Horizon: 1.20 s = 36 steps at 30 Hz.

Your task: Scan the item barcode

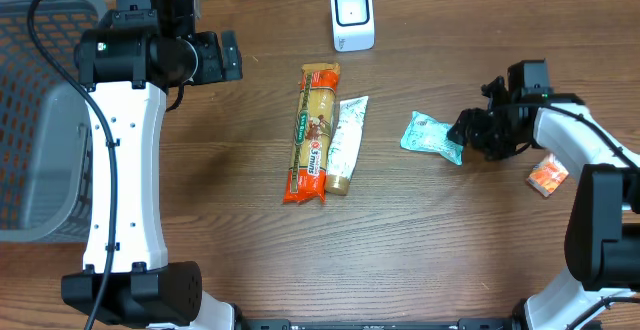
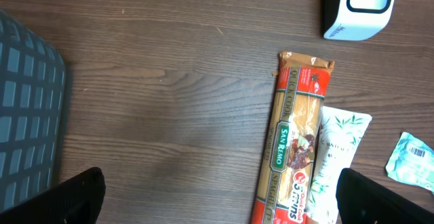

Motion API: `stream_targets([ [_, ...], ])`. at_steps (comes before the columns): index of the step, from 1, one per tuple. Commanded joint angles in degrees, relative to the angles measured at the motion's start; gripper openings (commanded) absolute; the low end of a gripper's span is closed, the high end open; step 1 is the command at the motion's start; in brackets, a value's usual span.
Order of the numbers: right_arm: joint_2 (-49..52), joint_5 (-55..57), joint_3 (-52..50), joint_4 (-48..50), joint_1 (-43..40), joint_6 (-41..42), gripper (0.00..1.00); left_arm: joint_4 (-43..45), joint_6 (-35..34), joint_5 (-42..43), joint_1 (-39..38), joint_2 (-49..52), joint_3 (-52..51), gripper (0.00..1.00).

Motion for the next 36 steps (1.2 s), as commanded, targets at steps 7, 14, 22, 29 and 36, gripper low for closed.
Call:
stream_targets([
  [7, 0.3, -2.1, -7.1, 10.3, -0.5, 4.1, 0.60, 0.1, 0.9, -0.3, 0.2, 0.2, 0.0, 1.00],
  [14, 0.7, -2.1, -11.1, 14.1, -0.5, 5.3, 0.52, 0.1, 0.9, -0.3, 0.2, 0.2, 0.0, 1.00],
  [22, 6.7, -2.8, -11.7, 17.2, -0.3, 5.3, 0.21, 0.1, 0.9, -0.3, 0.2, 0.2, 0.0, 1.00],
  [29, 6.4, -12.0, -11.0, 17.0, -0.9, 5.0, 0.04, 0.1, 0.9, -0.3, 0.2, 0.2, 0.0, 1.00],
  [36, -0.1, -25.0, -5.4, 9.2, -3.5, 1.8, 0.04, 0.1, 0.9, -0.3, 0.2, 0.2, 0.0, 1.00],
])
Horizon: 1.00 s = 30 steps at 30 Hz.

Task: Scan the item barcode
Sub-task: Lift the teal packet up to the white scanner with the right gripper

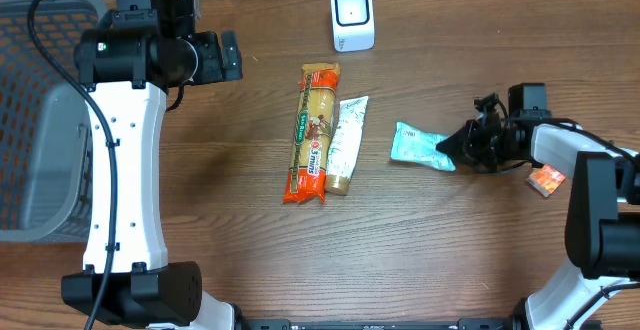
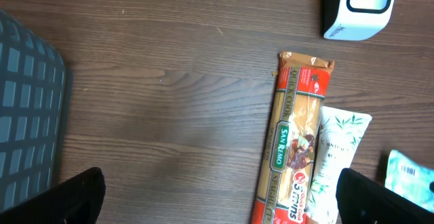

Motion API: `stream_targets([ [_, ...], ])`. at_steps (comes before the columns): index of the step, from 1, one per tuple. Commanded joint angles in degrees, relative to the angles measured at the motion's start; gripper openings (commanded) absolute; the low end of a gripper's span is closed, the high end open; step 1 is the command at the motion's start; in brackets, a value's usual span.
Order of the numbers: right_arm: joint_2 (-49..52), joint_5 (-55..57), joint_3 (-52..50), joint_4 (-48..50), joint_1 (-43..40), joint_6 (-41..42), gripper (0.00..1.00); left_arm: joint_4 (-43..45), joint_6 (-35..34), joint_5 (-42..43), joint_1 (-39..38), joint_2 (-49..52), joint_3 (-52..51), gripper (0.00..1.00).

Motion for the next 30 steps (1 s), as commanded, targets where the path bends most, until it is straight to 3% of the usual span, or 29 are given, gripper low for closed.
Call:
stream_targets([
  [1, -4.2, -6.2, 3.9, -4.2, -1.3, -2.7, 0.04, 0.1, 0.9, -0.3, 0.2, 0.2, 0.0, 1.00],
  [7, -13.0, -6.8, 9.9, -15.0, -1.2, -5.2, 0.04, 0.1, 0.9, -0.3, 0.2, 0.2, 0.0, 1.00],
  [15, -26.5, -6.5, 10.9, -18.9, -1.2, -7.7, 0.04, 0.1, 0.9, -0.3, 0.2, 0.2, 0.0, 1.00],
  [23, -40.4, 0.6, 10.9, -23.9, -1.2, -7.6, 0.04, 0.1, 0.9, -0.3, 0.2, 0.2, 0.0, 1.00],
  [30, -40.4, 16.6, 16.8, -30.2, 5.8, -1.9, 0.04, 0.1, 0.9, -0.3, 0.2, 0.2, 0.0, 1.00],
])
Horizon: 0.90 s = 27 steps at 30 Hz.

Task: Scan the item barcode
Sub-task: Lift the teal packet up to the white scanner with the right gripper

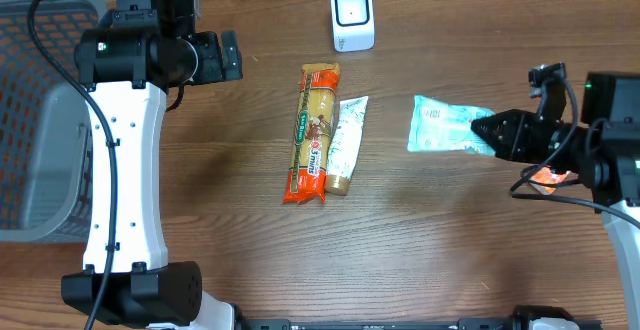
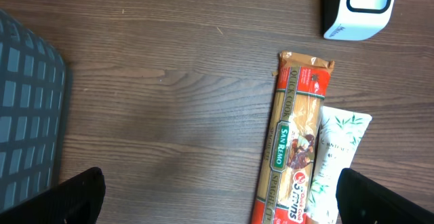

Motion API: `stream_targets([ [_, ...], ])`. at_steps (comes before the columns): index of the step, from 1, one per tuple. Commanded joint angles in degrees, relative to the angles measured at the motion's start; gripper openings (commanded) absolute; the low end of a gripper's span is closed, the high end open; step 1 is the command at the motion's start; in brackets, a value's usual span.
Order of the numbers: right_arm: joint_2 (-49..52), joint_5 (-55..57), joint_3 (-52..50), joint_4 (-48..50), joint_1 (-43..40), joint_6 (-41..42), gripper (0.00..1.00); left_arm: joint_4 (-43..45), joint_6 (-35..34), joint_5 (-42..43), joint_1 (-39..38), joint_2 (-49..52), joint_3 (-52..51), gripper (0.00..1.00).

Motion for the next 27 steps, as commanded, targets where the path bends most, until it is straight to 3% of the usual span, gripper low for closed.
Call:
stream_targets([
  [1, 1.7, 14.0, 7.8, -1.5, 6.6, 4.1, 0.04, 0.1, 0.9, -0.3, 0.2, 0.2, 0.0, 1.00],
  [8, 21.8, 44.5, 32.7, -5.4, 21.4, 5.9, 0.04, 0.1, 0.9, -0.3, 0.2, 0.2, 0.0, 1.00],
  [12, 35.0, 62.8, 41.7, 2.2, 25.6, 0.3, 0.04, 0.1, 0.9, -0.3, 0.2, 0.2, 0.0, 1.00],
  [18, 47.3, 76.2, 42.3, 30.2, 29.7, -24.2, 0.04, 0.1, 0.9, -0.3, 0.2, 0.2, 0.0, 1.00],
  [21, 52.5, 78.6, 42.3, 46.5, 31.4, -40.3, 0.04, 0.1, 0.9, -0.3, 0.2, 0.2, 0.0, 1.00],
  [27, 60.6, 78.4, 42.2, 64.8, 32.8, -61.3, 0.04, 0.1, 0.9, -0.3, 0.2, 0.2, 0.0, 1.00],
])
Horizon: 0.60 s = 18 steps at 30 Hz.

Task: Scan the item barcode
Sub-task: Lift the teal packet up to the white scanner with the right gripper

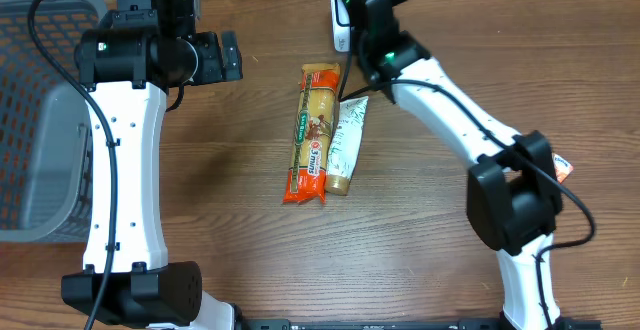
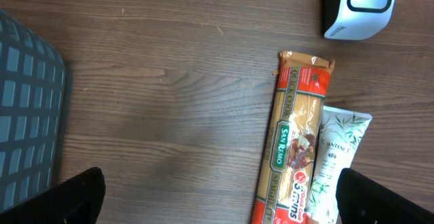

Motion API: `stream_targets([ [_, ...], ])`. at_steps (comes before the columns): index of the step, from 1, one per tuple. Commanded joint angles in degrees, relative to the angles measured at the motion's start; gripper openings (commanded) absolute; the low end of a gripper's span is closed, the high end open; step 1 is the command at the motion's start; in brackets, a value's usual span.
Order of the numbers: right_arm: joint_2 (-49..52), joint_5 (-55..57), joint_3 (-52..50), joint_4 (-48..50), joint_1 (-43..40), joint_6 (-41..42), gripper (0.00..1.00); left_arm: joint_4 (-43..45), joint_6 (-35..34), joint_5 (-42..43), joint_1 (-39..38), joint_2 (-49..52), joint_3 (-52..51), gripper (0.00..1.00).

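Note:
The white barcode scanner [image 2: 359, 5] stands at the table's far centre; in the overhead view only a sliver of the scanner [image 1: 337, 25] shows beside my right arm [image 1: 375, 10], which reaches high over it. The right fingers are hidden by the wrist, and the teal packet is out of view. My left gripper [image 2: 220, 200] hangs open and empty over bare table near the basket, seen from above as the left gripper [image 1: 215, 58]. A red-and-orange spaghetti packet [image 1: 313, 133] and a white tube [image 1: 345, 145] lie side by side mid-table.
A grey mesh basket [image 1: 40, 120] fills the left edge. A small orange packet [image 1: 563, 167] lies at the right, beside the right arm's elbow. The wooden table [image 1: 220, 220] stretches between them.
My right arm has swung from the right side of the table to high over the scanner. The teal packet it held no longer shows. The left arm has not moved.
My right gripper was at the teal packet lying on the right of the table, then had its tips at the packet's edge. Then it held the packet lifted, barcode label up. Now the arm is over the scanner and the packet is hidden. The left arm stayed still.

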Motion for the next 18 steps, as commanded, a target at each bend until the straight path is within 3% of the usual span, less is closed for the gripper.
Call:
stream_targets([
  [1, 3.5, 2.9, 1.6, 3.5, 0.3, -19.1, 0.04, 0.1, 0.9, -0.3, 0.2, 0.2, 0.1, 1.00],
  [4, 7.0, 3.0, 1.4, 4.1, 0.3, -26.8, 0.04, 0.1, 0.9, -0.3, 0.2, 0.2, 0.1, 1.00],
  [12, 9.9, 1.5, 1.4, 4.3, 0.6, -30.7, 0.04, 0.1, 0.9, -0.3, 0.2, 0.2, 0.1, 1.00],
  [18, 9.9, -0.4, 1.4, 4.5, 0.7, -38.5, 0.04, 0.1, 0.9, -0.3, 0.2, 0.2, 0.1, 1.00],
])
